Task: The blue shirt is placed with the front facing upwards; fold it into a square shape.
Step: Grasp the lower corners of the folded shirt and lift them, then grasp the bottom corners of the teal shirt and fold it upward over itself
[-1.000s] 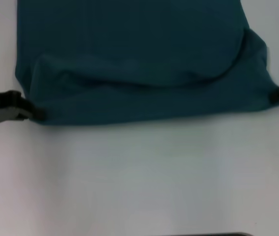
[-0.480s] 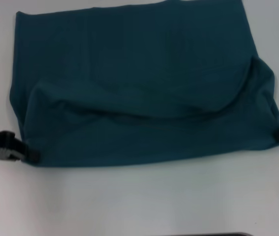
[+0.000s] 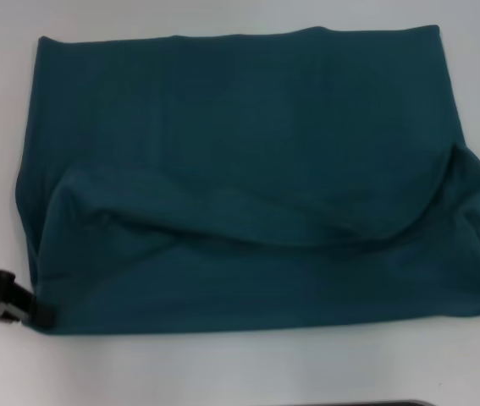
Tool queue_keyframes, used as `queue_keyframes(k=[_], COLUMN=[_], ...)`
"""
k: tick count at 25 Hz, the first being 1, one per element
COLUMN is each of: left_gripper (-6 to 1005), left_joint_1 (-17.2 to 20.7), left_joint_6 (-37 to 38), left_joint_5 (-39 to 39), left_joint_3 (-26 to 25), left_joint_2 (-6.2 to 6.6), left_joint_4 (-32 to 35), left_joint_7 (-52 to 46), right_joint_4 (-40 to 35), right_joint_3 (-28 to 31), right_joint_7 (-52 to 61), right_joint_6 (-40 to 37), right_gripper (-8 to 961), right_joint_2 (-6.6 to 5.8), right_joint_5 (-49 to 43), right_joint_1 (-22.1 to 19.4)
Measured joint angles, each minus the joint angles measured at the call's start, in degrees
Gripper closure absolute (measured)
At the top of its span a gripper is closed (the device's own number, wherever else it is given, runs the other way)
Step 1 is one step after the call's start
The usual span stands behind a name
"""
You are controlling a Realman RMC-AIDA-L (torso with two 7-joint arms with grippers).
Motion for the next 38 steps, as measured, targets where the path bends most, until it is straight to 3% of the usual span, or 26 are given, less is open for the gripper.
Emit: queue_keyframes(k=[8, 14, 22, 25, 29, 38], left_gripper=[987, 987, 986, 986, 986, 986], left_joint_1=[2.0, 2.9, 3.1, 1.8, -2.1, -10.9], left_joint_6=[2.5, 3.6, 4.6, 5.3, 5.4, 4.5], left_joint_5=[2.9, 3.7, 3.5, 0.9, -0.3, -0.3], left_joint_3=[0.0, 0.2, -0.4, -0.9, -2.3, -7.7], left_joint_2=[-1.24, -1.68, -2.01, -1.56, 0.09, 3.14], left_joint_4=[-0.6, -0.7, -0.9, -1.1, -0.5, 0.6], left_joint_7=[0.1, 0.3, 1.3, 2.0, 1.5, -0.4], right_joint_4=[-0.2, 0.2, 0.2, 0.4, 0.6, 1.1], right_joint_3=[-2.4, -3.3, -3.0, -2.3, -0.5, 9.0], right_joint_7=[0.4, 0.2, 0.1, 0.1, 0.3, 0.1], right_joint_6=[-0.7, -0.8, -0.9, -0.9, -0.5, 0.9], right_gripper=[901, 901, 902, 902, 902, 902], right_joint_2=[0.36, 0.93, 0.75, -0.52, -2.67, -6.55], right_joint_5=[-3.5, -3.7, -1.6, 4.8, 13.1, 16.2], right_joint_1=[-2.2, -2.8, -2.9, -2.1, -0.2, 4.2])
